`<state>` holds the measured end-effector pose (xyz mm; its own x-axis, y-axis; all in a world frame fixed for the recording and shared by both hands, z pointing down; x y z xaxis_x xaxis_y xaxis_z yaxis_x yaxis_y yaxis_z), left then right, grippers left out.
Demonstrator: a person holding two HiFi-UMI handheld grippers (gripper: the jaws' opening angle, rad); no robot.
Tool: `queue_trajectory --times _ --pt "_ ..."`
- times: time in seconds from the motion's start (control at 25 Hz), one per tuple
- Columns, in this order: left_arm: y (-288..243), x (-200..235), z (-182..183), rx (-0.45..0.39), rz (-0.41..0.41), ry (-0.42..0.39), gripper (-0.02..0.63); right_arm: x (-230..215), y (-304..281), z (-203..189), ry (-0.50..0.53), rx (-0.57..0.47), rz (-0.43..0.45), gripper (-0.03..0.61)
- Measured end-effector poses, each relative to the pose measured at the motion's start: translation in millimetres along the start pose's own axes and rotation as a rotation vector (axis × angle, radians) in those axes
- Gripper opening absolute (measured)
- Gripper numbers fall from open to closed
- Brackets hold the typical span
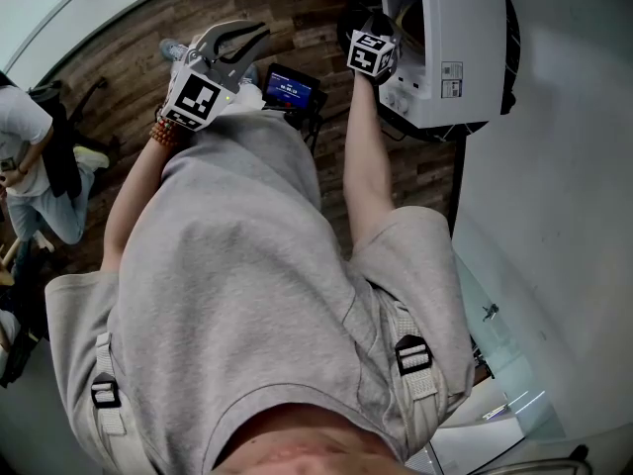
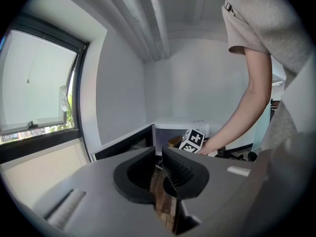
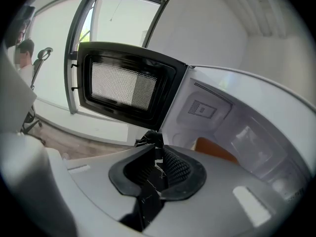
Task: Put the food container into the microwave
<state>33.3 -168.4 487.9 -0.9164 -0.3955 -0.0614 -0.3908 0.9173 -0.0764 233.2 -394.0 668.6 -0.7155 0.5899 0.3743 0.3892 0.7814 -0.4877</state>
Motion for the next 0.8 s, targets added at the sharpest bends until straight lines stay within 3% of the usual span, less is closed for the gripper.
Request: queue_trajectory --times 0.8 --pt "8 -12 -4 0.013 0.046 0.021 0.043 30 22 37 0.035 -0.115 0.142 0.055"
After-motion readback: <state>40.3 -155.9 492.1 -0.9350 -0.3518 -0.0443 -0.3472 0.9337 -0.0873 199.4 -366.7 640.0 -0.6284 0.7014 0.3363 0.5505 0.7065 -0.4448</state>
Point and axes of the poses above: the fingertips, and each gripper's own axes: y backward along the fingers, x to its left, z out of its top, the point moved 2 cm from there along y, backward along the fingers, and after that the axes turned 12 degrees about -x, right-handed, at the moved point
